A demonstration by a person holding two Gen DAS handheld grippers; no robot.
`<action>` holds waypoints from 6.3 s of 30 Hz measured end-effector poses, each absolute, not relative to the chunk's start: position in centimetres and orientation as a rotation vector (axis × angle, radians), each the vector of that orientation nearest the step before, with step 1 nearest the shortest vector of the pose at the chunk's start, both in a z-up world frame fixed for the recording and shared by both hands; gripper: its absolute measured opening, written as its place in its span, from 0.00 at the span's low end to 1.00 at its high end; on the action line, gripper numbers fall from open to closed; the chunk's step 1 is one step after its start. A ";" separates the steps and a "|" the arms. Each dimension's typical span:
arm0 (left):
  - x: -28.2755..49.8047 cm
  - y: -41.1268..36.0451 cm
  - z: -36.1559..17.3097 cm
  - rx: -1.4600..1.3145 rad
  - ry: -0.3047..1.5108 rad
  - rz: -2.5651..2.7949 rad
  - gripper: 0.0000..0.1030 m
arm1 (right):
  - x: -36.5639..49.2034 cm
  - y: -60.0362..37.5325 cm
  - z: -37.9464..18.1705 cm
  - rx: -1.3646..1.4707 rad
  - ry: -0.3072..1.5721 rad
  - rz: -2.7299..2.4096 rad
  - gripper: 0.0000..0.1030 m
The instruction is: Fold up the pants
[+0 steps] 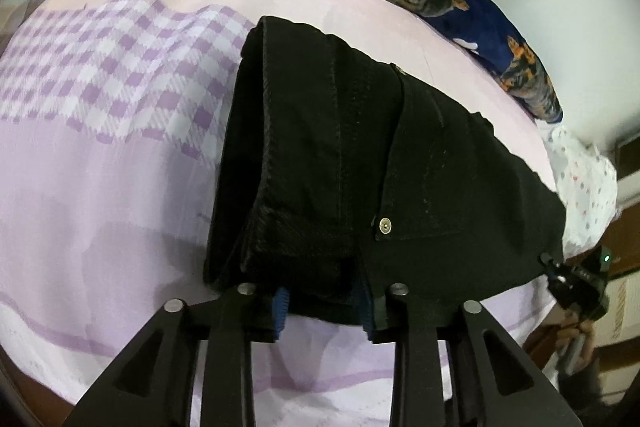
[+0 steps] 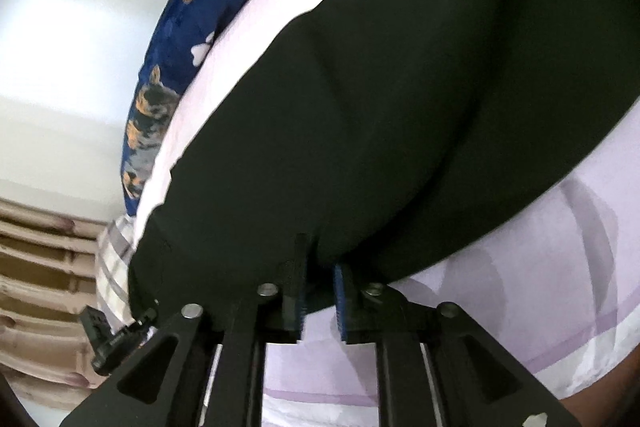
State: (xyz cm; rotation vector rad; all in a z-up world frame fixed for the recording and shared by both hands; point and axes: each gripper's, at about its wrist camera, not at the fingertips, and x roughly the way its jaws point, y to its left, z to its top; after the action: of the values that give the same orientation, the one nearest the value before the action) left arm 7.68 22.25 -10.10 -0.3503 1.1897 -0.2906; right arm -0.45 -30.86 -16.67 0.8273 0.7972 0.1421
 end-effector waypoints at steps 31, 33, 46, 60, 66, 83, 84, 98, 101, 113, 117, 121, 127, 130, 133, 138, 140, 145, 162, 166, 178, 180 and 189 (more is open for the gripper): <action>1.8 -10.8 -8.0 0.307 1.014 -0.917 0.44 | 3.5 -42.0 -13.5 0.936 0.645 0.167 0.24; 1.6 -13.1 -8.9 0.346 1.011 -0.929 0.44 | 3.6 -42.1 -13.3 0.934 0.646 0.172 0.24; 4.0 -16.5 -12.0 0.303 1.059 -0.902 0.17 | 3.0 -46.6 -14.7 1.024 0.621 0.043 0.34; 4.8 -15.8 -12.5 0.176 1.070 -0.900 0.17 | 11.6 -45.3 -9.0 0.876 0.662 0.087 0.34; 5.0 -15.5 -12.6 0.162 1.069 -0.906 0.17 | 10.2 -45.5 -6.0 0.779 0.602 0.089 0.34; 4.7 -15.1 -12.7 0.132 1.066 -0.904 0.17 | 5.6 -54.3 -13.0 1.017 0.592 -0.110 0.32; 4.6 -15.2 -12.7 0.134 1.066 -0.903 0.17 | 6.0 -54.3 -12.9 1.014 0.589 -0.114 0.32; 4.5 -15.5 -12.6 0.150 1.070 -0.881 0.17 | 3.5 -54.4 -8.9 0.902 0.502 -0.146 0.05; 4.3 -15.7 -12.5 0.169 1.065 -0.873 0.17 | -0.2 -55.1 -8.1 0.879 0.471 -0.191 0.04; 1.2 -17.8 -12.6 0.482 0.898 -0.821 0.17 | -9.5 -57.8 -16.2 0.985 0.561 -0.387 0.01; 1.3 -17.7 -12.6 0.480 0.905 -0.817 0.17 | -9.9 -57.5 -15.9 1.032 0.510 -0.321 0.06; 1.1 -17.8 -12.5 0.474 0.912 -0.810 0.17 | -9.7 -56.6 -15.8 1.071 0.502 -0.246 0.08; 1.4 -17.6 -12.3 0.452 0.932 -0.822 0.16 | -8.4 -53.9 -17.0 1.136 0.521 -0.123 0.11; 1.5 -17.6 -12.1 0.447 0.934 -0.823 0.15 | -7.9 -53.2 -17.8 1.170 0.535 -0.098 0.21; 1.7 -17.6 -11.9 0.437 0.933 -0.818 0.15 | -7.7 -52.3 -18.4 1.205 0.536 -0.063 0.22; 2.1 -17.5 -11.6 0.419 0.937 -0.820 0.15 | -7.0 -50.6 -19.2 1.230 0.551 0.006 0.22; 2.1 -17.5 -11.5 0.412 0.938 -0.820 0.15 | -6.6 -50.1 -19.6 1.253 0.536 0.027 0.22; 2.1 -17.5 -11.3 0.408 0.939 -0.822 0.15 | -5.4 -50.3 -19.9 1.285 0.488 0.018 0.22; 2.0 -18.1 -12.1 0.437 0.950 -0.822 0.15 | -6.3 -56.9 -17.6 1.180 0.396 -0.163 0.04; 2.0 -18.2 -11.8 0.450 0.936 -0.848 0.15 | -7.7 -56.4 -16.1 1.112 0.385 -0.196 0.04; 0.9 -18.7 -11.9 0.513 0.911 -0.918 0.15 | -8.6 -56.3 -17.8 1.056 0.426 -0.297 0.03; 0.9 -18.8 -12.2 0.517 0.914 -0.915 0.15 | -8.5 -56.3 -17.6 1.039 0.433 -0.316 0.03; 2.9 -17.6 -11.4 0.346 1.010 -0.908 0.30 | -11.0 -57.4 -15.9 1.034 0.436 -0.409 0.32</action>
State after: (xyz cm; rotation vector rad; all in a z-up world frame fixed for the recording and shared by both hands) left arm 2.88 -17.61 -11.37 0.3463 1.0103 -0.9083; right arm -11.04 -57.38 -15.89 1.0342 0.4360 -0.4090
